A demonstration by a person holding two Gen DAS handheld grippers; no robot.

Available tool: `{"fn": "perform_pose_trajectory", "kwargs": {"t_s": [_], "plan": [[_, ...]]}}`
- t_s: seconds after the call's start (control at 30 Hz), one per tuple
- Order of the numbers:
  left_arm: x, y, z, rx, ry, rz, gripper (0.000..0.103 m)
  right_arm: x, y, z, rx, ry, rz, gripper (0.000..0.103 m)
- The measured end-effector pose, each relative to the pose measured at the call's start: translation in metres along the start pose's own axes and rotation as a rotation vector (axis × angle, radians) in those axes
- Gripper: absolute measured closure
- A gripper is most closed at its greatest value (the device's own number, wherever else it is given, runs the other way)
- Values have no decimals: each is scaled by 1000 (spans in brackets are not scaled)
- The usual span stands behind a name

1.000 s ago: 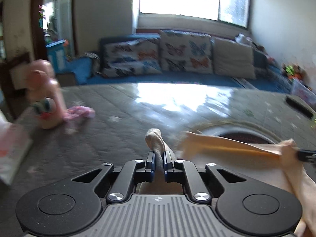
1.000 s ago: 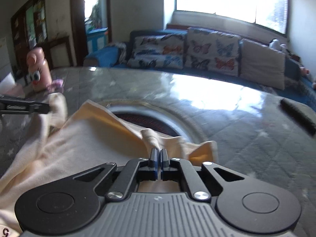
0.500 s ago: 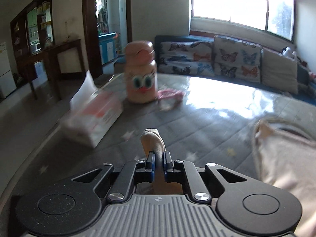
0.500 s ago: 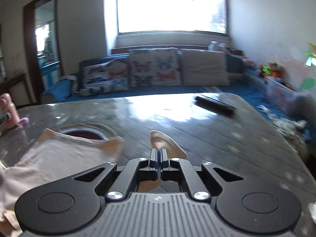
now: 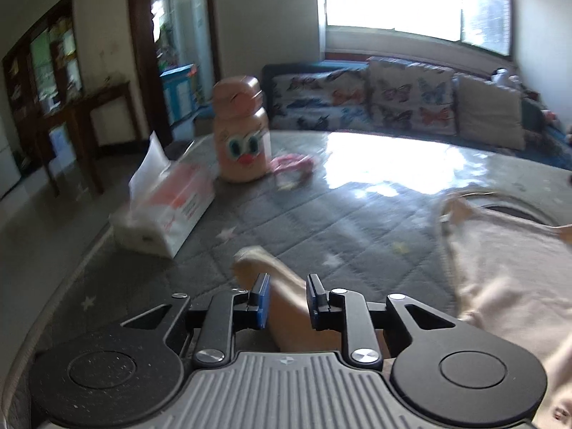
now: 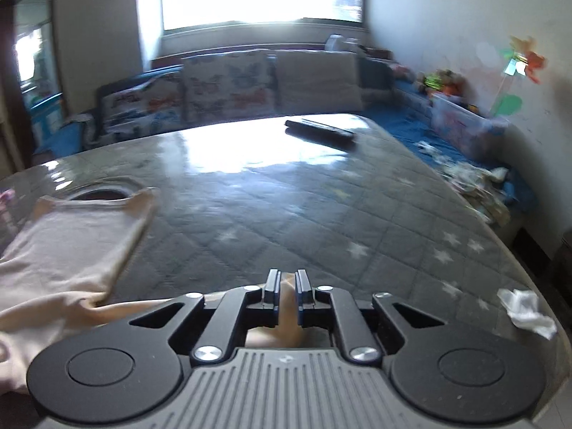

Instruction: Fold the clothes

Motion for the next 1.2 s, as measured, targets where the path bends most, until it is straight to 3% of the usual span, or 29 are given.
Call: {"fn": "perform_pose_trajectory", "kwargs": {"t_s": [0.07, 0.23, 0.47, 0.7, 1.0, 1.2], "plan": [[-13, -1, 11, -17, 40, -19, 78, 14, -1, -1, 3, -37, 29, 74], [-65, 7, 32, -19, 191, -106, 78, 41, 5, -18, 43, -121, 54, 74], [-148, 44, 49, 44, 424, -241, 78, 19, 28, -34, 93, -70, 18, 73], [-215, 85, 58, 105, 584, -378, 78, -10, 43, -38, 121, 0, 2, 75], [-249, 139, 78, 199, 723, -491, 80, -33, 47, -34, 140, 98, 31, 75], [-251, 145, 86, 228, 773, -479, 80, -20, 32, -32, 118, 72, 64, 69]]}}
Point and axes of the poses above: each gripper's, at about its wrist camera, not at the fingertips, and z roughly against the way its jaws point, x to its left, y to its underside, the point moved 10 cm from there along -z, roughly the way its jaws point, and after that the axes turned 5 degrees about z, right-handed, at the moved point
